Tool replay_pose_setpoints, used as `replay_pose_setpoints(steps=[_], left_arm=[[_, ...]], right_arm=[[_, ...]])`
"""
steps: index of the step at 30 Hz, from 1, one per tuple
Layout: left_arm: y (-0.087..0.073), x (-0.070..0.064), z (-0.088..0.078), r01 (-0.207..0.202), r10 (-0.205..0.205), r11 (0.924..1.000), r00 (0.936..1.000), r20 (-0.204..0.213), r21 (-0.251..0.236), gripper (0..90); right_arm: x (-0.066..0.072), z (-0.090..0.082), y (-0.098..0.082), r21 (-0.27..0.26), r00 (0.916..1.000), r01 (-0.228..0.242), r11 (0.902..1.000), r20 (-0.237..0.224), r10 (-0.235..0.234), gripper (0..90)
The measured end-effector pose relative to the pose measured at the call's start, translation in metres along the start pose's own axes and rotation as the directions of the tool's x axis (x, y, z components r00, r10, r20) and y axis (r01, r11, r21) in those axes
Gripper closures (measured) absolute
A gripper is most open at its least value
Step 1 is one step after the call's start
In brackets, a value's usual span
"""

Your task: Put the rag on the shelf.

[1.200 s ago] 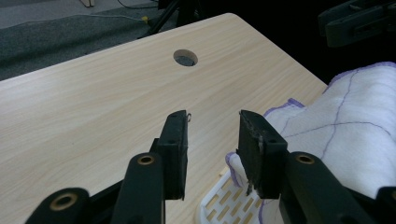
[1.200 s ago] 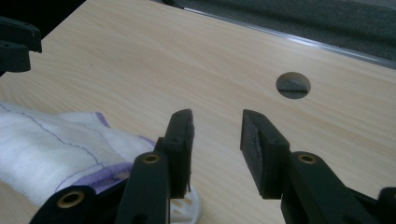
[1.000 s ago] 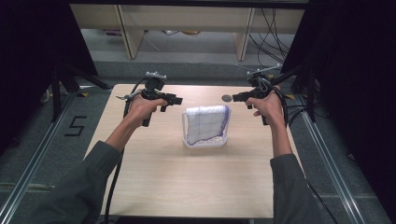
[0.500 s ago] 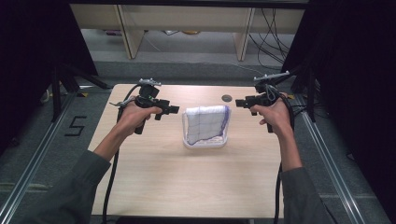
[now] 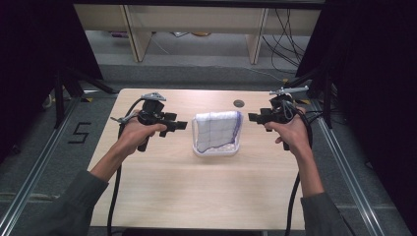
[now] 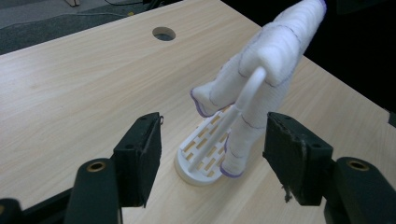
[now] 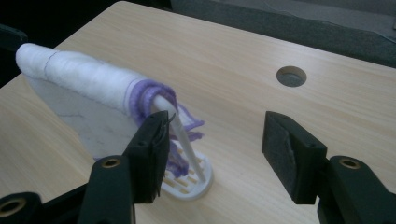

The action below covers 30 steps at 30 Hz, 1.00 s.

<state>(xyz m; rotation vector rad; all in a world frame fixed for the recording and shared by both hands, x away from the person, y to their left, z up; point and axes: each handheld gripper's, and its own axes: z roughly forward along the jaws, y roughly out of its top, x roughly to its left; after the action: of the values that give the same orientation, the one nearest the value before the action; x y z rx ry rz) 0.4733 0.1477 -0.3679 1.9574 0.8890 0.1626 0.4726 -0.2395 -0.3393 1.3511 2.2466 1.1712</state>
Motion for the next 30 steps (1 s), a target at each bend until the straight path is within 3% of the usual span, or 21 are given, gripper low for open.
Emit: replay_pose_setpoints(steps=[3,4,6,7,11,13,17,19,20,25,30], left_arm=[[-0.006,-0.004,-0.004,-0.022,0.022,0.9998,0.9997,-0.009,-0.003,35.8],[-0.008,-0.006,-0.005,-0.025,0.025,0.9997,0.9996,-0.010,-0.005,35.7],[-0.013,-0.008,-0.007,-0.031,0.031,0.9995,0.9995,-0.005,-0.005,35.5],[-0.015,-0.010,-0.008,-0.035,0.035,0.9994,0.9994,0.002,-0.005,34.8],[-0.026,-0.016,-0.013,-0.051,0.051,0.9986,0.9987,0.006,-0.016,34.4],[-0.033,-0.019,-0.018,-0.059,0.059,0.9979,0.9982,-0.004,-0.027,34.2],[-0.041,-0.021,-0.021,-0.066,0.066,0.9975,0.9978,0.004,-0.027,33.2],[-0.049,-0.023,-0.023,-0.084,0.084,0.9964,0.9965,0.008,-0.012,32.4],[-0.049,-0.023,-0.023,-0.084,0.084,0.9964,0.9965,0.008,-0.012,31.8],[-0.069,-0.028,-0.030,-0.077,0.077,0.9967,0.9966,0.027,-0.026,31.4],[-0.080,-0.032,-0.030,-0.084,0.084,0.9964,0.9959,0.033,-0.016,30.7]], right_arm=[[0.007,-0.003,-0.005,0.003,0.9998,-0.018,0.9998,-0.010,0.018,42.3],[0.006,-0.002,-0.006,-0.007,0.9998,0.018,0.9998,-0.007,-0.018,42.0],[0.012,-0.003,-0.010,-0.004,1.0000,0.006,1.0000,-0.007,-0.006,41.5],[0.014,-0.003,-0.013,-0.011,0.9993,0.036,0.9993,-0.010,-0.037,40.9],[0.019,-0.002,-0.019,-0.016,0.9993,0.031,0.9994,-0.018,-0.031,40.4],[0.022,-0.001,-0.024,-0.006,0.9980,0.058,0.9983,-0.023,-0.058,39.1],[0.028,0.000,-0.031,0.006,0.9989,0.038,0.9992,-0.026,-0.038,38.2],[0.029,0.002,-0.037,-0.006,0.9971,0.068,0.9977,-0.034,-0.068,37.0],[0.032,0.001,-0.039,0.003,0.9979,0.053,0.9986,-0.038,-0.053,36.5],[0.038,0.001,-0.052,-0.004,0.9963,0.062,0.9980,-0.060,-0.062,35.7],[0.041,-0.004,-0.066,0.003,0.9957,0.076,0.9971,-0.053,-0.076,35.6]])
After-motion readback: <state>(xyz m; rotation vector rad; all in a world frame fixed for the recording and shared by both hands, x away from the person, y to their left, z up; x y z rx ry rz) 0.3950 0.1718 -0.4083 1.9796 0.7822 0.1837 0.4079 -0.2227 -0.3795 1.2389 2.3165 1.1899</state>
